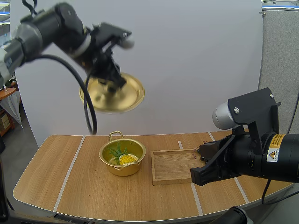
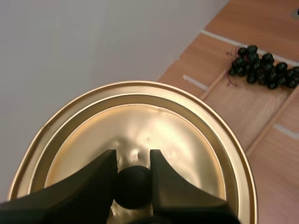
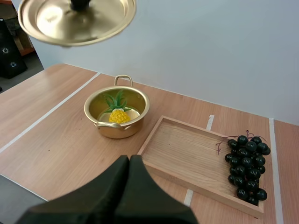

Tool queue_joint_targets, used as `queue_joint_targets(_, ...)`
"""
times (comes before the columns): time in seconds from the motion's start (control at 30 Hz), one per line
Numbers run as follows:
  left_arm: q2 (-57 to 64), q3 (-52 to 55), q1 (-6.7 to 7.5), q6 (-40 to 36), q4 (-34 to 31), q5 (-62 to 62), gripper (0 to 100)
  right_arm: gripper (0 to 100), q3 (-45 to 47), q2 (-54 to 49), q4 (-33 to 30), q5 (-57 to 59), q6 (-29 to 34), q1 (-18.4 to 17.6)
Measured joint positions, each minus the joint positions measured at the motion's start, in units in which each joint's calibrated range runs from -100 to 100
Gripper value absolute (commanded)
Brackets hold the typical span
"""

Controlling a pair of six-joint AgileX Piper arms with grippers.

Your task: Open the pot, put the pineapple inside, and close it

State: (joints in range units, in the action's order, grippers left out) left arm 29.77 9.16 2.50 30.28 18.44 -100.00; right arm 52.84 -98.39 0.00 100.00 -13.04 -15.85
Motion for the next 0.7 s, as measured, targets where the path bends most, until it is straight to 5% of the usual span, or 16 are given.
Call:
queue_joint_targets(0.37,-4.4,17.6,0.00,4.5,0.0,13.7,0,0,0.0,0.0,0.0,0.0,0.0,0.0)
queue_joint_targets(0.7,-12.6,23.3,0.00,7.0,4.0,23.6,0,0,0.0,0.0,0.0,0.0,0.0,0.0)
